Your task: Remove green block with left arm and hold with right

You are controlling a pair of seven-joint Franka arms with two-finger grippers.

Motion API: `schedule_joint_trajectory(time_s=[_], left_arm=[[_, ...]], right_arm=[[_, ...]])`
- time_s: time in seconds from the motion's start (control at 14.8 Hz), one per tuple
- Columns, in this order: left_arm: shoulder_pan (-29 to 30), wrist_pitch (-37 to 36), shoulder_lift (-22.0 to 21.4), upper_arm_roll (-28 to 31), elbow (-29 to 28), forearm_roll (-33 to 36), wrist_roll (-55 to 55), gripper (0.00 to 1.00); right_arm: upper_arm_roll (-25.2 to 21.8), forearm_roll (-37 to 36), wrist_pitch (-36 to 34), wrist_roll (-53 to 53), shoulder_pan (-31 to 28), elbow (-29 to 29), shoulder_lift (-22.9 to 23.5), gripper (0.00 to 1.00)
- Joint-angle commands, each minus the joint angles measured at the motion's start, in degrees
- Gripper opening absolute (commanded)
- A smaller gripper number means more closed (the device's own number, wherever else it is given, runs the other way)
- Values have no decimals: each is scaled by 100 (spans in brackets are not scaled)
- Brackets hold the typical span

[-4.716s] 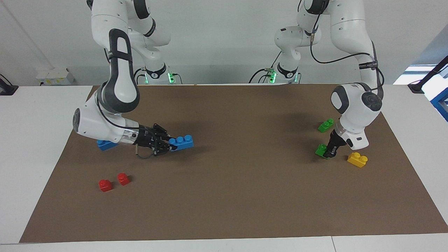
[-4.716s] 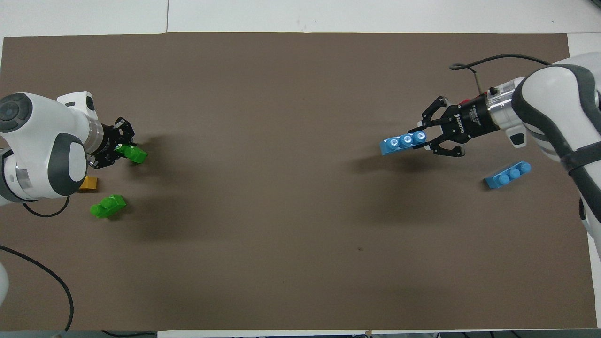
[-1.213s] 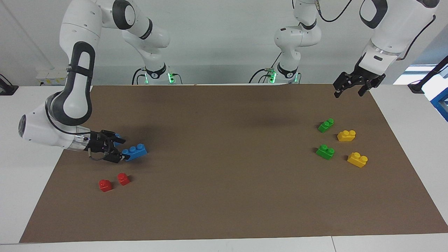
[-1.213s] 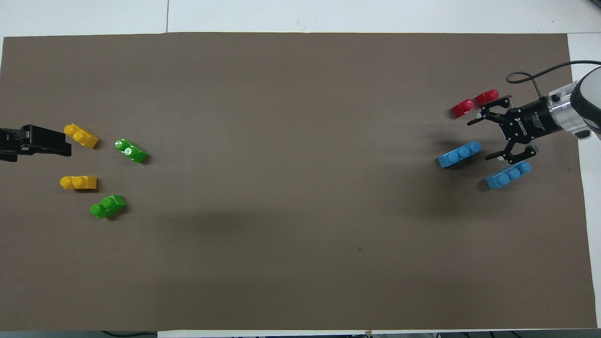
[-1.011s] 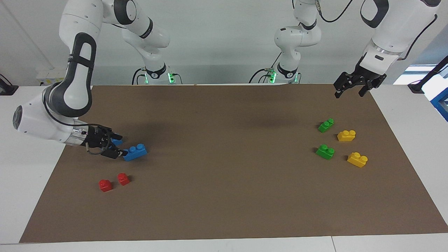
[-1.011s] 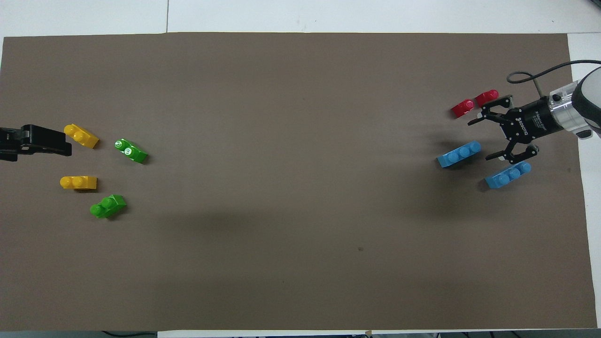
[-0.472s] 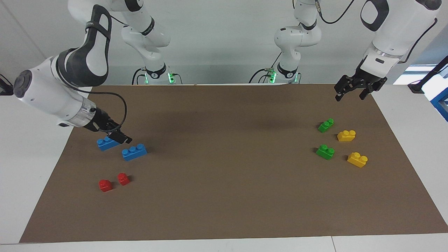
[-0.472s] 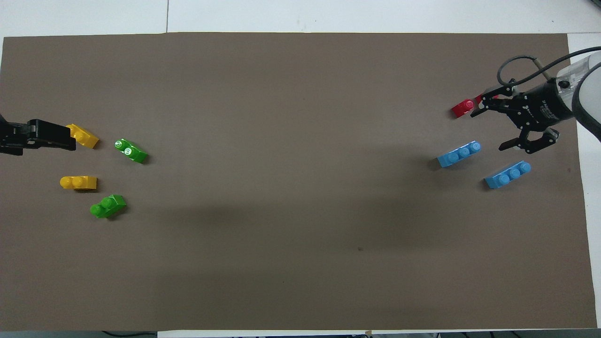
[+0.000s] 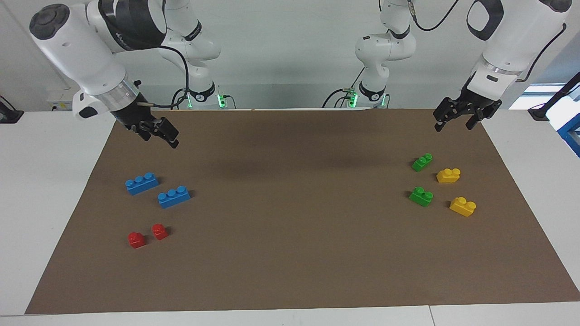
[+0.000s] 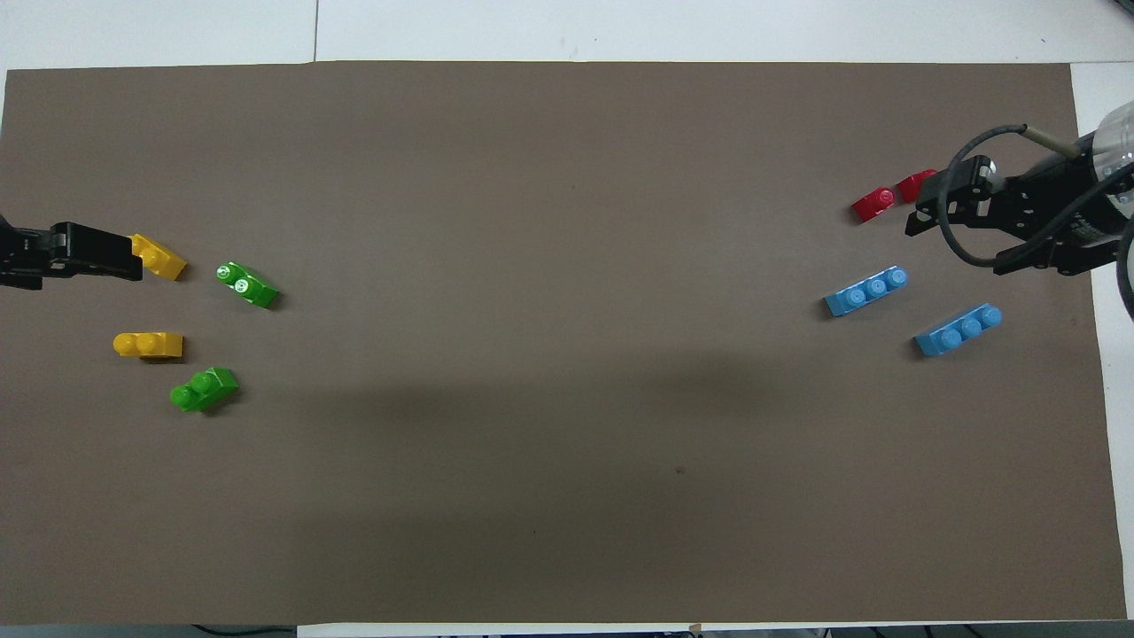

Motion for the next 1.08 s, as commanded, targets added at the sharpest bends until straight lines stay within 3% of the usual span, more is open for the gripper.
schedule_joint_trajectory(time_s=[0.0, 0.13, 0.34, 0.61, 1.01], left_arm=[[-46, 22, 30, 73, 68, 50, 99, 100], [-46, 14, 30, 73, 68, 50, 99, 100], [-46, 22, 30, 73, 68, 50, 99, 100], [-46, 31, 30, 73, 68, 50, 99, 100], [-37, 31, 21, 64, 68, 41, 99, 100]], right_arm=[[7, -329, -141, -584, 166, -30, -339, 100], [77, -312, -509, -683, 175, -170, -646, 100], [104, -312, -607, -822, 157, -233, -709, 100], [60, -417, -256, -2658, -114, -215, -657, 100], [51, -584, -54, -2564, -265, -434, -735, 100]])
